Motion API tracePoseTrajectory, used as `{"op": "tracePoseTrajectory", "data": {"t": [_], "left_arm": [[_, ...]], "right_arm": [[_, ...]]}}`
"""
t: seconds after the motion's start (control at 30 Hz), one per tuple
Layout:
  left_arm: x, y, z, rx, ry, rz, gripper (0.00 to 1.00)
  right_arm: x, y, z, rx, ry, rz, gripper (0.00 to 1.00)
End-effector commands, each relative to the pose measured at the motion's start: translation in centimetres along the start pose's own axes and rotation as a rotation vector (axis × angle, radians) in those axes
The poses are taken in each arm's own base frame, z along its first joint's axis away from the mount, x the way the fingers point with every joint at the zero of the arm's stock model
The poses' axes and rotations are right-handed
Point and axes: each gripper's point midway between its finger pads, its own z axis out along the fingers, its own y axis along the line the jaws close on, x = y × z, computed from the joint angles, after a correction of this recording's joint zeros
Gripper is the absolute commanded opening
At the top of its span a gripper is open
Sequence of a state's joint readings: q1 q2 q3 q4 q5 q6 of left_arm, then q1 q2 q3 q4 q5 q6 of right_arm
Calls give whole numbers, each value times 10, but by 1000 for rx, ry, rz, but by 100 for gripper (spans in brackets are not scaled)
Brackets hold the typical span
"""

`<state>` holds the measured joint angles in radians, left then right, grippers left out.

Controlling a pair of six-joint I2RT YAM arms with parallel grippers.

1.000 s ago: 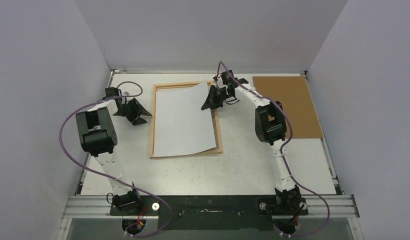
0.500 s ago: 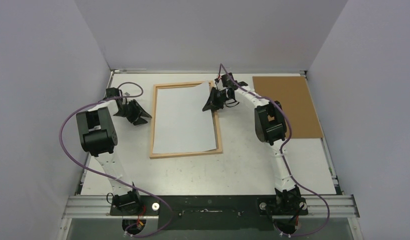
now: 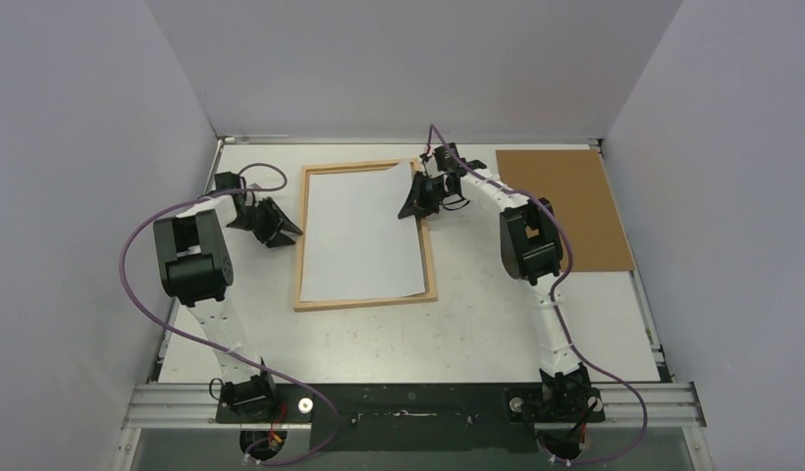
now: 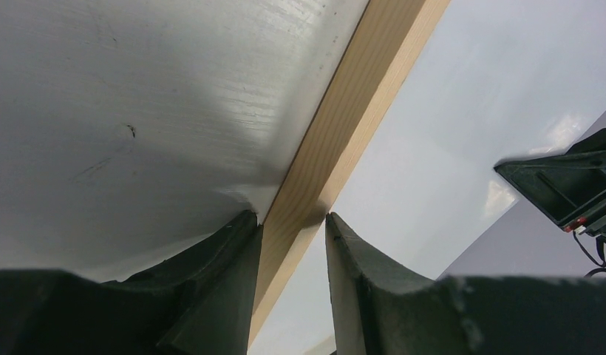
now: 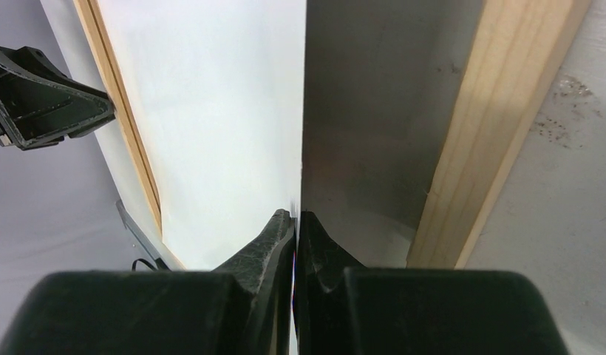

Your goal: Put the photo into the frame

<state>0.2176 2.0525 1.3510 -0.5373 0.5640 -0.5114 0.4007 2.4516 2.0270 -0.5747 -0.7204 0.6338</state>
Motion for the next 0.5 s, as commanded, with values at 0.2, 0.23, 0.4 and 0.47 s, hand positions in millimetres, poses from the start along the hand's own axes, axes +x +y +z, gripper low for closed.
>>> {"op": "tracePoseTrajectory", "data": {"t": [0.2,0.23,0.4,0.47], "left_arm": [[6,-4,6,-24,27,34,35],[6,-4,6,-29,25,34,33],[5,-4,6,-35,21,37,32],[5,-4,6,-35,23,38,31]], "right_arm": [[-21,31,-8,-68,-76,-109,3],[-22,30,-7,-68,-79,-107,3],[-25,33,-4,-78,-93,-102,3],[-26,33,-3,-81,-95,-99,4]]}}
